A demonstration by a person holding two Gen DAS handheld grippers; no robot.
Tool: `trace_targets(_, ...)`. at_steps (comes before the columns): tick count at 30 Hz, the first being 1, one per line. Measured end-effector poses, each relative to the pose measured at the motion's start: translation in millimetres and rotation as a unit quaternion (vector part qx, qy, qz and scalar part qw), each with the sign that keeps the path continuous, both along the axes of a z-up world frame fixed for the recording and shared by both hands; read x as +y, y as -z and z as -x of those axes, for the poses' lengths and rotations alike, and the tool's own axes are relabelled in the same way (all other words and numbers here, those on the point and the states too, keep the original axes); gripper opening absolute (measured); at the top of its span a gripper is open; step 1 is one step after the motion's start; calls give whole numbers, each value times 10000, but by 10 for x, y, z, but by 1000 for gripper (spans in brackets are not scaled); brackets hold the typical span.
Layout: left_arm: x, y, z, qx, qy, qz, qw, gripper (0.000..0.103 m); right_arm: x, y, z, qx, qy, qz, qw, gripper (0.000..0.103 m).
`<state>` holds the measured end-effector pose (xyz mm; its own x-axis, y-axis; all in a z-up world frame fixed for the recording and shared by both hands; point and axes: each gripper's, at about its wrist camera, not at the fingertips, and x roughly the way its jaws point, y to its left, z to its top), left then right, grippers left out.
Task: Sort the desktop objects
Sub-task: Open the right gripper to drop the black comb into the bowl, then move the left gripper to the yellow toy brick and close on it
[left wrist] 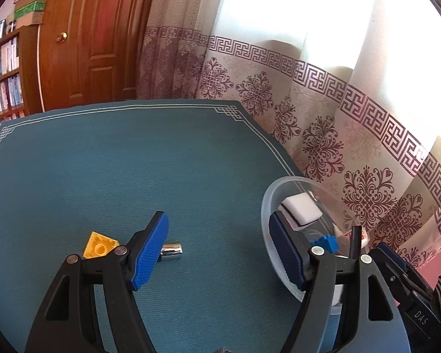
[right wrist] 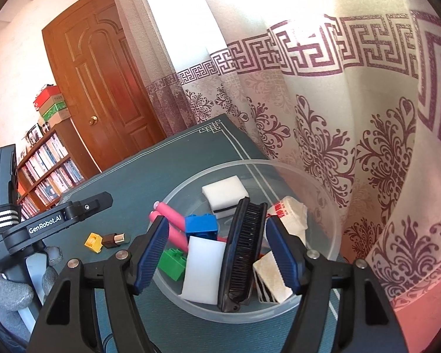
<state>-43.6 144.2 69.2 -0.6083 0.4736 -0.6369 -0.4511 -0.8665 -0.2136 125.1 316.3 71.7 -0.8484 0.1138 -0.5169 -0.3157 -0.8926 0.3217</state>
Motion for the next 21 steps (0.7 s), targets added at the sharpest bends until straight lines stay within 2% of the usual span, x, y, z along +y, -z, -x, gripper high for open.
trace_targets(9,-388,181,108,-165,-486,225,9984,74,-156,9,7,-1,-153,-30,9999,73)
trace_targets(21,-742,372,227,-331,-869,216,9954,74,-392,70,3,-77,-317,-32,9995,74)
